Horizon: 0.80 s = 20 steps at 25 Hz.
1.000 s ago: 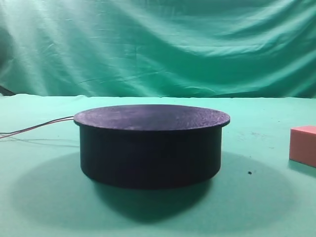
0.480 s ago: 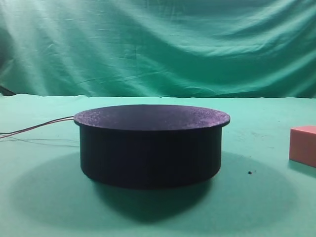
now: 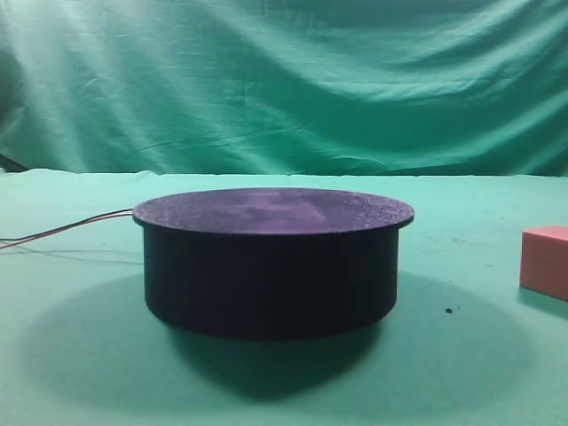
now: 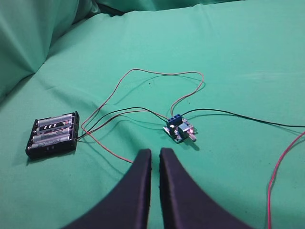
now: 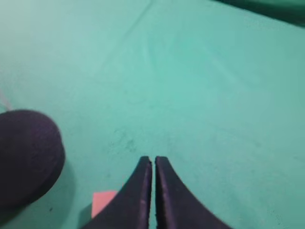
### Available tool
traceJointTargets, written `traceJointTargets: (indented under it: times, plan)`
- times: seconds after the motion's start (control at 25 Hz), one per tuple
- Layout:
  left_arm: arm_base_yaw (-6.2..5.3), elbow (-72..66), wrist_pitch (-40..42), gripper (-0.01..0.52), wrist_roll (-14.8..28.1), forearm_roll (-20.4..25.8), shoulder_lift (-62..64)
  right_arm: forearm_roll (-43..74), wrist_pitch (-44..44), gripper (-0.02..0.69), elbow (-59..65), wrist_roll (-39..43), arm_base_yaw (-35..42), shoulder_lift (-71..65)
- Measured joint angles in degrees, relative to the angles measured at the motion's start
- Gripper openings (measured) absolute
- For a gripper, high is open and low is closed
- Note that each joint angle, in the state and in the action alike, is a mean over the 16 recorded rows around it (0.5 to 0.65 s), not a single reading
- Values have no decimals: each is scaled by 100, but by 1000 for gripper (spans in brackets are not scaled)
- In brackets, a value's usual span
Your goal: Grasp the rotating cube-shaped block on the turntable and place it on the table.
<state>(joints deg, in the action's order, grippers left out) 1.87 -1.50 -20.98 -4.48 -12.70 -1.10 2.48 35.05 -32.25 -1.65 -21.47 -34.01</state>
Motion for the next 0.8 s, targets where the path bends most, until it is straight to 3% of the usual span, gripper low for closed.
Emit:
traceJointTargets:
  times: [0.44, 0.8]
  plan:
    - [0, 0, 0, 0, 0, 0, 0, -42, -2104, 0, 2196, -101, 1451, 2190]
    - [0, 0, 0, 0, 0, 0, 0, -182, -2237, 0, 3241, -104, 1768, 3330]
